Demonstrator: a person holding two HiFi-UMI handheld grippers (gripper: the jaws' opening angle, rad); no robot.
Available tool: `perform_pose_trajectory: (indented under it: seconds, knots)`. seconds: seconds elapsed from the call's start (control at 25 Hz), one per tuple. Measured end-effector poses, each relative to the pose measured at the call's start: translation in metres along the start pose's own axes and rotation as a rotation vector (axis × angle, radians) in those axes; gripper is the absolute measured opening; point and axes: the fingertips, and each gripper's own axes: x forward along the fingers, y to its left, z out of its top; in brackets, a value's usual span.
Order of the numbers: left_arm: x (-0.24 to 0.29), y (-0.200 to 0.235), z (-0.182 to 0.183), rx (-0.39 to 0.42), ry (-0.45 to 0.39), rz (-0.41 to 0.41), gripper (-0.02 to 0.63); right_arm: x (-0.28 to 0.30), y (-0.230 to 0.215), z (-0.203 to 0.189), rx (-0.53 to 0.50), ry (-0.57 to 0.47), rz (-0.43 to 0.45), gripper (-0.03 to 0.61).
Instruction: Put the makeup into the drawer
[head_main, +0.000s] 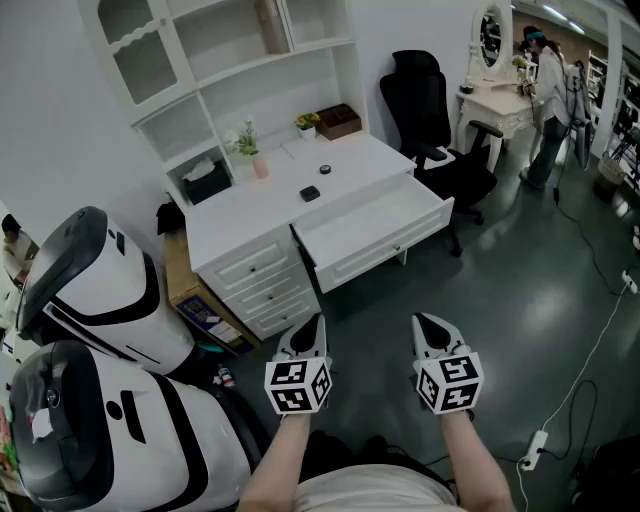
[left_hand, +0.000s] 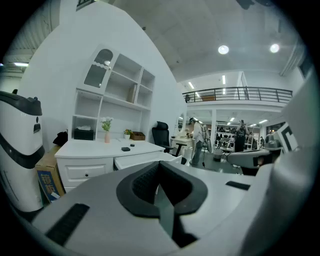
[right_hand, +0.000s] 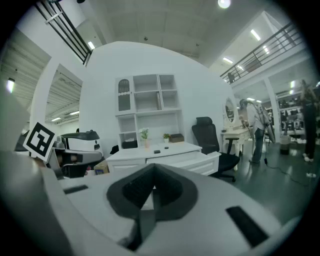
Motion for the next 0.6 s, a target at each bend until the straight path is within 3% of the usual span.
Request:
perform_pose_trajectory:
  seconds: [0.44,0.6]
  knots:
    - [-0.009,0.003,-0.006,-0.001,0.006,0.032,0.003,-0.008,0.007,-0.008,0.032,-0.005,0.07,0.002]
    - [-0.008,0.013,-0.008,-0.001,0.016,0.056,0.041,0.0,0.007,-0.007,0.046,-0.009,0.085,0.002]
